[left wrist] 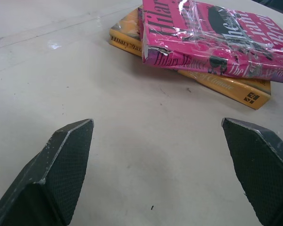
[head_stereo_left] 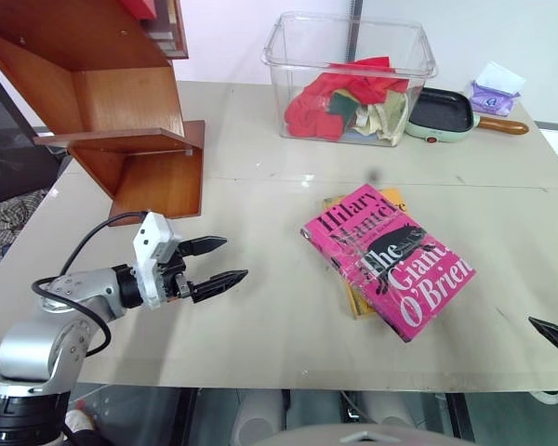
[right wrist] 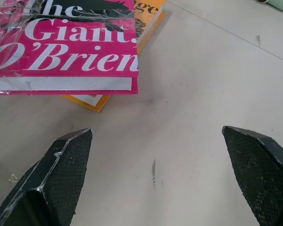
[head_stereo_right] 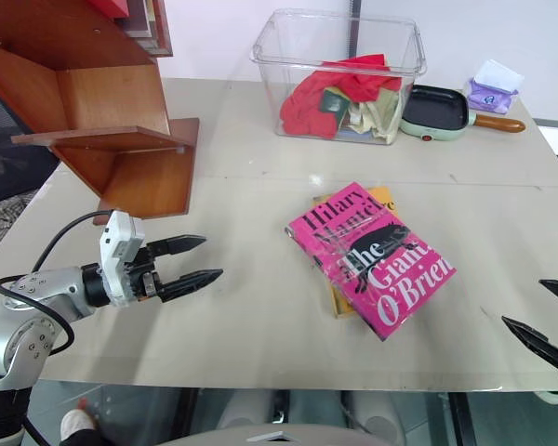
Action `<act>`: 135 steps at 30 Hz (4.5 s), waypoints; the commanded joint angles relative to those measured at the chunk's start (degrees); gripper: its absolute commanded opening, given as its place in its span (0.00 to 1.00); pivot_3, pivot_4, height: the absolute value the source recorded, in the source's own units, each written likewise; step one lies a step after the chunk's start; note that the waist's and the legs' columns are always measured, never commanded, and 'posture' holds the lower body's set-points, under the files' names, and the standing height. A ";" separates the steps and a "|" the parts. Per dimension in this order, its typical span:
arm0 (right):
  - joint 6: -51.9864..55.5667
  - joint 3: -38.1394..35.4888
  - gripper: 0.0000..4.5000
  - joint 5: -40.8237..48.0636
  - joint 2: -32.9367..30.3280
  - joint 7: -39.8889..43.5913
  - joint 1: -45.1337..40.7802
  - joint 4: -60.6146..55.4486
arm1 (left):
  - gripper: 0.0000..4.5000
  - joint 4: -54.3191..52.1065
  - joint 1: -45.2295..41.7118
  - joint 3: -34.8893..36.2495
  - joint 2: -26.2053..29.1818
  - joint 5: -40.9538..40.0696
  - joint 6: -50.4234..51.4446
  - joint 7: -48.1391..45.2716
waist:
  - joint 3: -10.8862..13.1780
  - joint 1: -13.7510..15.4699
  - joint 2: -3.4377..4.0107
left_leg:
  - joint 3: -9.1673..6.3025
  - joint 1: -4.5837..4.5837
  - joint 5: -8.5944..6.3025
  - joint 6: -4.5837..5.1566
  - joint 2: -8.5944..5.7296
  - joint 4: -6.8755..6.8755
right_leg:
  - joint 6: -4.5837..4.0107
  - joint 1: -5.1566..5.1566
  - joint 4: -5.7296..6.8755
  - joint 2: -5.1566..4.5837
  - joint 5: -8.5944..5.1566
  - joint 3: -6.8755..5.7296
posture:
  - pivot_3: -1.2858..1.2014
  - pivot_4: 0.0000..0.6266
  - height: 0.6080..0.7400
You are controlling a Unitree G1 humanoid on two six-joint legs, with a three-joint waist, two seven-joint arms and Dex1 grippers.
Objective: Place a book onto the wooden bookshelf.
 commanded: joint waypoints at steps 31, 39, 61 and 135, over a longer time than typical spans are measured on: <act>16.89 32.77 0.02 -5.30 -15.79 -12.72 -40.58 5.34 | 1.00 -3.66 -3.63 -0.72 1.79 -4.10 -10.72 -17.64 | 0.07 -0.25 0.01 | 0.02 -0.15 -0.02 0.02 -0.17 -0.03 | -0.23 -0.17 -0.01 0.04 0.13 0.06 | 0.52 0.24 0.80; 17.52 41.52 0.02 -9.40 -17.63 -10.66 -44.44 5.91 | 1.00 -6.25 -0.83 -0.26 1.48 -5.02 -10.11 -15.36 | 0.09 -0.16 0.01 | 0.03 -0.23 -0.04 0.06 -0.06 -0.05 | -0.22 -0.21 -0.08 0.02 0.13 0.02 | 0.52 0.24 0.80; 25.75 54.27 0.02 -13.63 -7.82 -13.63 -56.71 4.08 | 1.00 -9.15 3.60 0.16 1.75 -5.72 -9.01 -12.43 | 0.13 -0.38 0.06 | 0.04 -0.23 -0.04 0.06 0.00 -0.04 | -0.23 -0.35 0.02 0.10 0.13 0.08 | 0.52 0.24 0.80; 7.42 -7.53 1.00 23.53 -4.39 3.51 -4.35 -19.82 | 0.52 25.67 -23.83 -10.80 -33.33 -66.35 38.44 75.48 | 0.11 1.18 -0.15 | -0.72 -0.10 -0.03 0.06 -0.56 0.06 | -0.25 0.12 -0.01 -0.17 0.14 -0.07 | 0.52 0.24 0.80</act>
